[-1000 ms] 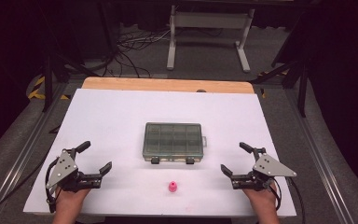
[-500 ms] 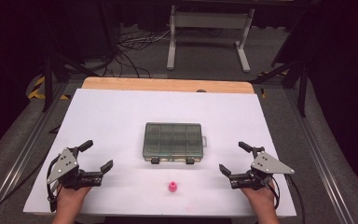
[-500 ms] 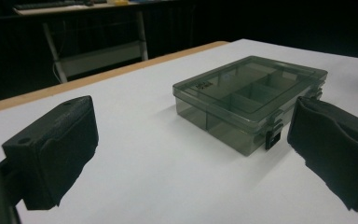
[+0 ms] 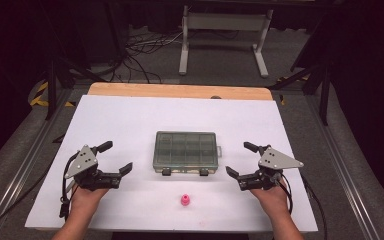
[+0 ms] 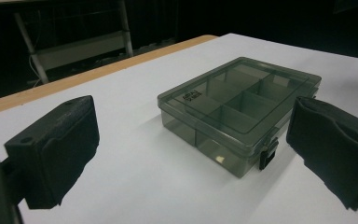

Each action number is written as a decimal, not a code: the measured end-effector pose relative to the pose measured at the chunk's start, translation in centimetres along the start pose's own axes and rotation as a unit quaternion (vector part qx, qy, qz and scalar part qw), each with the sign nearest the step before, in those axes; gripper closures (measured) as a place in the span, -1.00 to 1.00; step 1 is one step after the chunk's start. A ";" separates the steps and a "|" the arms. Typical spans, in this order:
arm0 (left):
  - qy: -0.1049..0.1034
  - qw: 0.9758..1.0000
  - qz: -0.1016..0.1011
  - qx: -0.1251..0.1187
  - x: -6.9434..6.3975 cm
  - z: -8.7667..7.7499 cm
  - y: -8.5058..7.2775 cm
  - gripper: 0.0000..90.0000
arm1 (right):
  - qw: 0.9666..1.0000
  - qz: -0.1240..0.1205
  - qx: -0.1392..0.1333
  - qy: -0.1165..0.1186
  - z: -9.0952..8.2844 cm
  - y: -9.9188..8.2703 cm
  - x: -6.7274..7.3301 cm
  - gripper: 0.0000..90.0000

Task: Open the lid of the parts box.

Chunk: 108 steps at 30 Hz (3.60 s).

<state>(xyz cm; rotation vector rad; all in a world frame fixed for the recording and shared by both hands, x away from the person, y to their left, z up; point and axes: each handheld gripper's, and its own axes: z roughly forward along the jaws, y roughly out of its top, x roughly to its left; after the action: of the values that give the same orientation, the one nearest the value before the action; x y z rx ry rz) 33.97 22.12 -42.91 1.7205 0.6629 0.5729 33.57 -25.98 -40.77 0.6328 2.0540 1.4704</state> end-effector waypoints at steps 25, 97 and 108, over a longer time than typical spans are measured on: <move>-0.064 0.997 -0.034 0.031 0.3 6.2 0.2 -0.90 | 0.998 0.010 0.042 0.042 4.9 -0.3 -0.4 -0.88; -0.142 0.969 0.037 0.198 -0.7 7.6 -2.1 0.29 | 0.979 0.002 0.185 0.083 5.6 -3.0 0.1 0.26; -0.146 0.968 0.051 0.199 -1.0 7.6 -2.0 0.46 | 0.979 -0.006 0.186 0.083 5.7 -3.1 0.3 0.39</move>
<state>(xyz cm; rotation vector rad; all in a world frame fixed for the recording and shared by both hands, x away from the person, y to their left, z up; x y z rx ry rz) 38.17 16.48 -46.62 2.1727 0.5002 0.2549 36.94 -22.71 -45.33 0.6553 2.4890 1.1713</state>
